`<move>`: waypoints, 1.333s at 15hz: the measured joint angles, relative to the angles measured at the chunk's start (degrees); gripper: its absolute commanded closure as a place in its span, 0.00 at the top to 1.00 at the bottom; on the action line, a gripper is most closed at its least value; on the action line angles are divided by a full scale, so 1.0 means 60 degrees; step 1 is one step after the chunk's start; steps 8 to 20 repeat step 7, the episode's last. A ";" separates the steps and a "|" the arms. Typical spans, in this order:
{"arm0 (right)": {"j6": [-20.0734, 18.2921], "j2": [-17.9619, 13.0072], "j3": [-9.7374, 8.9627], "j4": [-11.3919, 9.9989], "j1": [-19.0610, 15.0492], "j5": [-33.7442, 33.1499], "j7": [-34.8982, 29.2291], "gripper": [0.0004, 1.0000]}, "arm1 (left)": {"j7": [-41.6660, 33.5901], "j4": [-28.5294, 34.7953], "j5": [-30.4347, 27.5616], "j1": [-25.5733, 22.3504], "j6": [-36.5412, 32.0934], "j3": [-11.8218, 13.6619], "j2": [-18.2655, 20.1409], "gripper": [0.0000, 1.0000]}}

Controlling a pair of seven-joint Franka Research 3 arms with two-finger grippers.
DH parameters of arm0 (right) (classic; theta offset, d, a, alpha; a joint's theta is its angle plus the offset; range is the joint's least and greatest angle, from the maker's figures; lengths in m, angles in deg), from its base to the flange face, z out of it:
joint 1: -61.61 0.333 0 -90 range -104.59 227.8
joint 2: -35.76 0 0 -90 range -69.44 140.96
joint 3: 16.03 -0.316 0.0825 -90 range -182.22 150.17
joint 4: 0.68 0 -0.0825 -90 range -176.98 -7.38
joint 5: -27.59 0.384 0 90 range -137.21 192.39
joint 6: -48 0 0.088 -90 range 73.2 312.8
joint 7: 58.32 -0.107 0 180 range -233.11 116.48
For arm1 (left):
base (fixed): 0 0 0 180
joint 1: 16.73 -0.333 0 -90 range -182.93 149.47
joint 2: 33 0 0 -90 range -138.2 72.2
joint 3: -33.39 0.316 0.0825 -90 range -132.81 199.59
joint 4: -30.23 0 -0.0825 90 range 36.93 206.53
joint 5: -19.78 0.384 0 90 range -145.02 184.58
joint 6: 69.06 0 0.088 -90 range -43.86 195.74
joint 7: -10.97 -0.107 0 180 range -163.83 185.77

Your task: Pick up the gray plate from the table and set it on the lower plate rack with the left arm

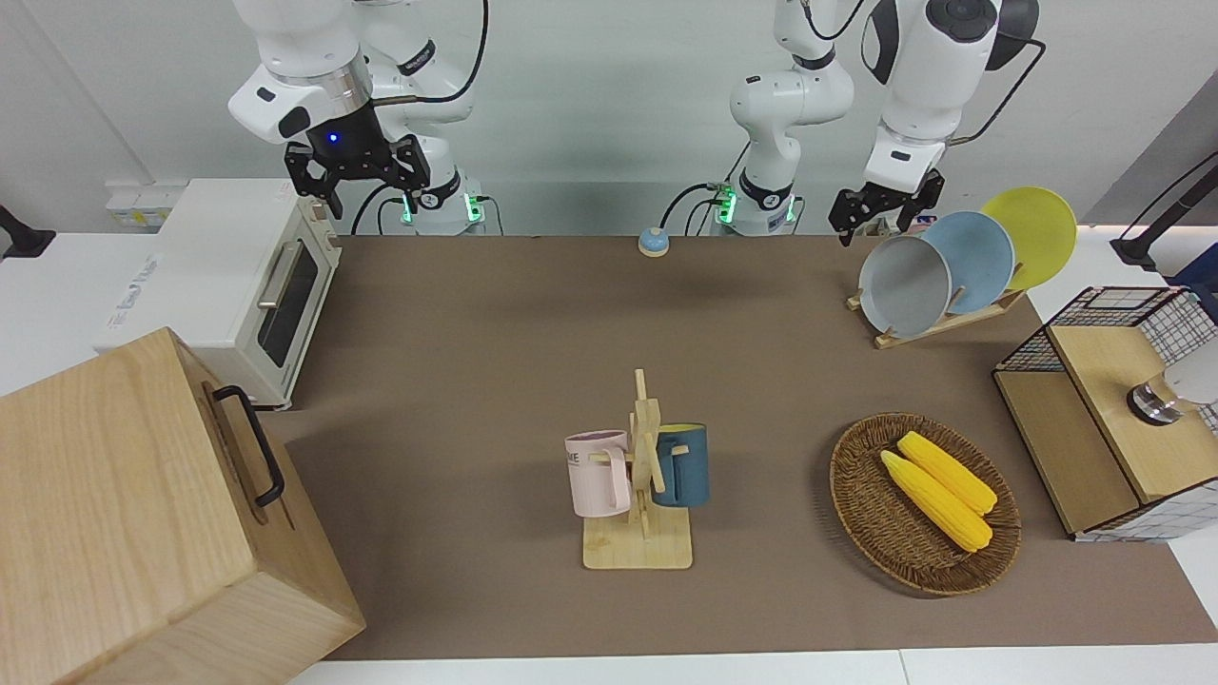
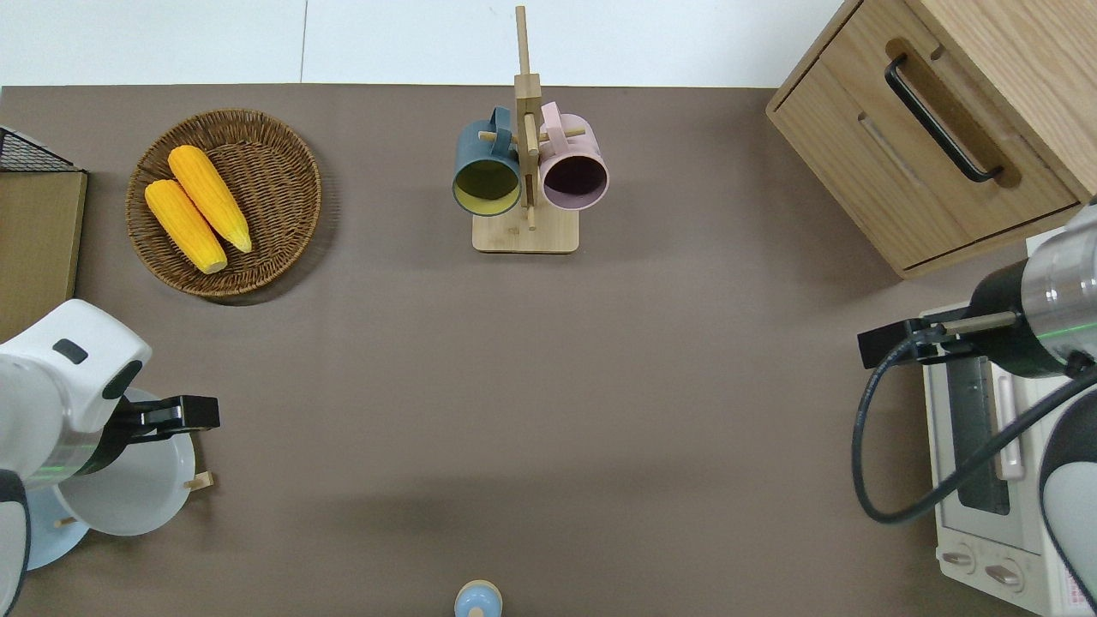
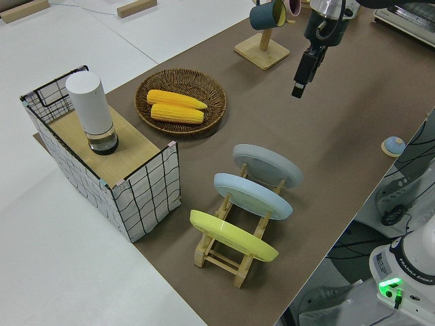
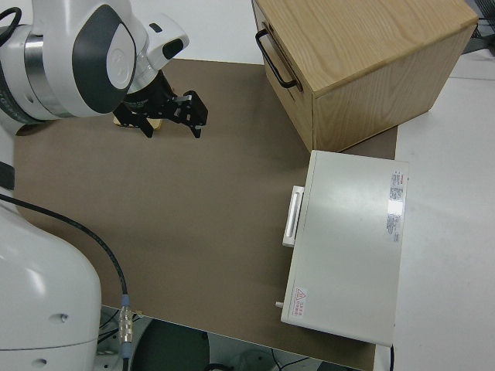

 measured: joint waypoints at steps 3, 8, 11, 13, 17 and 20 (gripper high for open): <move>0.0000 0.0000 0.0000 0.0000 0.0000 0.0000 0.0000 0.99 | -0.0627 -0.0284 -0.0987 0.0033 -0.0016 -0.0055 -0.0012 0.99; 0.0000 0.0000 0.0000 0.0000 0.0000 0.0000 0.0000 0.99 | -0.1166 -0.0435 -0.1230 0.0074 -0.0019 -0.0057 -0.0054 1.00; 0.0000 0.0000 0.0000 0.0000 0.0000 0.0000 0.0000 0.99 | -0.1166 -0.0435 -0.1230 0.0074 -0.0019 -0.0057 -0.0054 1.00; 0.0000 0.0000 0.0000 0.0000 0.0000 0.0000 0.0000 0.99 | -0.1166 -0.0435 -0.1230 0.0074 -0.0019 -0.0057 -0.0054 1.00; 0.0000 0.0000 0.0000 0.0000 0.0000 0.0000 0.0000 0.99 | -0.1166 -0.0435 -0.1230 0.0074 -0.0019 -0.0057 -0.0054 1.00; 0.0000 0.0000 0.0000 0.0000 0.0000 0.0000 0.0000 0.99 | -0.1166 -0.0435 -0.1230 0.0074 -0.0019 -0.0057 -0.0054 1.00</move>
